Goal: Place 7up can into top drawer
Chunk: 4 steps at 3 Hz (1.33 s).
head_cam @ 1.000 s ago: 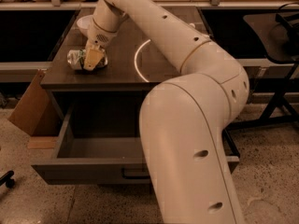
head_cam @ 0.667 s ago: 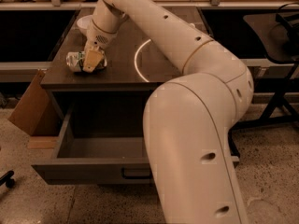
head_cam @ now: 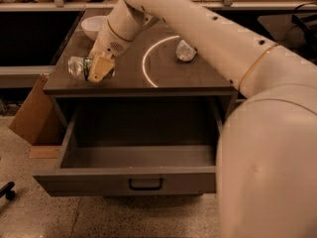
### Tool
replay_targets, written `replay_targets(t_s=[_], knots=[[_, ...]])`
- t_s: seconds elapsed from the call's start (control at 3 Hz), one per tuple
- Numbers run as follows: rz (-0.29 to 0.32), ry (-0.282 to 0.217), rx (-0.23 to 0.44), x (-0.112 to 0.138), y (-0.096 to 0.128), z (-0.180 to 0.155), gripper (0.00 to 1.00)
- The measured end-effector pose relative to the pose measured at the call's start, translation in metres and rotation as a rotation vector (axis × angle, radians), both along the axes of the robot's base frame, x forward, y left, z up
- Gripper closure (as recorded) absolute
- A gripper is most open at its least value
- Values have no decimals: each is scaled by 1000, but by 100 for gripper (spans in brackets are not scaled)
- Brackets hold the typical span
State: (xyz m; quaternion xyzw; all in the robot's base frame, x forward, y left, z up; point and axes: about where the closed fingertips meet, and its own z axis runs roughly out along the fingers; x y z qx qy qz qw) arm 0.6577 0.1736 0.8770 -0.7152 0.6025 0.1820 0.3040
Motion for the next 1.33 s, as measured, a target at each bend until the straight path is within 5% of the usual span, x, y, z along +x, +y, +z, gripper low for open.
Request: replay_targets(t_s=[0.33, 1.0, 1.33], knots=[[-3, 16, 60, -30, -12, -9, 100], [4, 33, 45, -38, -12, -16, 100], [-42, 32, 22, -61, -24, -21, 100]])
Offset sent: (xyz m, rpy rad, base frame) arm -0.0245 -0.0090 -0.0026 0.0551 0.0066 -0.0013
